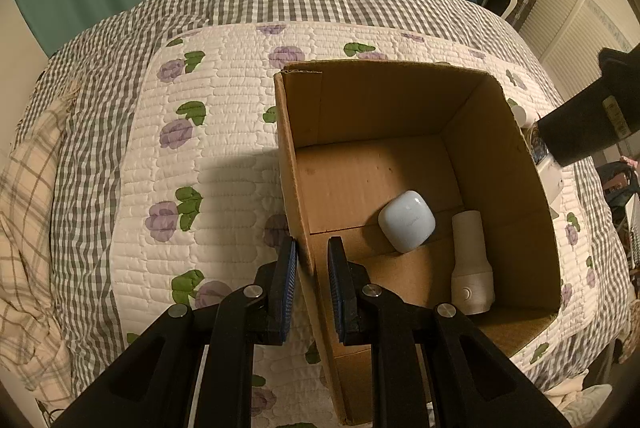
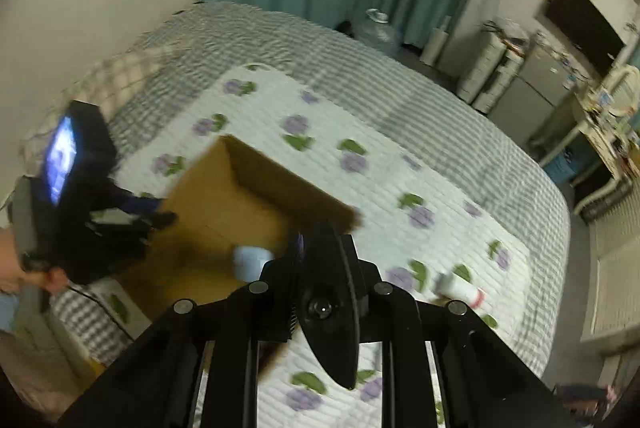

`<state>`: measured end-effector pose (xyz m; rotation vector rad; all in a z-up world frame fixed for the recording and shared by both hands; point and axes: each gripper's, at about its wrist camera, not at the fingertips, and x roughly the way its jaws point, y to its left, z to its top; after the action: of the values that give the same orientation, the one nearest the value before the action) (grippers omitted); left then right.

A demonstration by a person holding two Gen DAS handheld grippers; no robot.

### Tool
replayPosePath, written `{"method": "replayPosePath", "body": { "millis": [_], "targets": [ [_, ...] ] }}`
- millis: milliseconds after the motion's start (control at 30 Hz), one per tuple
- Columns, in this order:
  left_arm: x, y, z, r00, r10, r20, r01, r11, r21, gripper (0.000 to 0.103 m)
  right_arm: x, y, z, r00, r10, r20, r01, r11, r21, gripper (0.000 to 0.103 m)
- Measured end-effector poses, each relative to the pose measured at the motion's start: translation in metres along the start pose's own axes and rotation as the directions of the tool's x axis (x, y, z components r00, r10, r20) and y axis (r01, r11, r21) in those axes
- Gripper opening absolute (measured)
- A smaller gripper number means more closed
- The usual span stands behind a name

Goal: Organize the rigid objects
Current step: 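Carry the black remote into the box and release it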

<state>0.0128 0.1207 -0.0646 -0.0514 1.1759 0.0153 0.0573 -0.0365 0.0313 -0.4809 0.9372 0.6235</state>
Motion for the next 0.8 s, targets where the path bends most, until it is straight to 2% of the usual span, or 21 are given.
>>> {"method": "replayPosePath", "body": {
  "millis": [167, 367, 667, 733, 767, 800],
  "targets": [
    [0.002, 0.001, -0.001, 1.000, -0.004, -0.001, 0.004, 1.000, 0.000, 0.015, 0.032, 0.030, -0.003, 0.990, 0.107, -0.091, -0.107, 0.994, -0.001, 0.017],
    [0.002, 0.003, -0.001, 1.000, -0.009, 0.001, 0.009, 1.000, -0.001, 0.015, 0.088, 0.042, -0.030, 0.966, 0.130, -0.223, -0.130, 0.991, 0.015, 0.017],
    [0.003, 0.002, -0.001, 1.000, -0.007, 0.002, 0.007, 1.000, -0.001, 0.015, 0.106, 0.039, -0.027, 0.972, 0.117, -0.205, -0.111, 0.993, 0.040, 0.018],
    [0.002, 0.003, 0.000, 1.000, -0.005, 0.003, 0.005, 1.000, 0.003, 0.015, 0.109, 0.035, -0.025, 0.975, 0.103, -0.195, -0.092, 0.994, 0.066, 0.028],
    [0.002, 0.003, 0.000, 1.000, -0.006, 0.003, 0.006, 1.000, 0.003, 0.015, 0.110, 0.031, -0.024, 0.977, 0.090, -0.192, -0.075, 0.994, 0.083, 0.044],
    [0.002, 0.003, 0.000, 1.000, -0.007, 0.003, 0.007, 1.000, 0.002, 0.015, 0.109, 0.029, -0.024, 0.979, 0.083, -0.186, -0.066, 0.993, 0.094, 0.053]
  ]
}}
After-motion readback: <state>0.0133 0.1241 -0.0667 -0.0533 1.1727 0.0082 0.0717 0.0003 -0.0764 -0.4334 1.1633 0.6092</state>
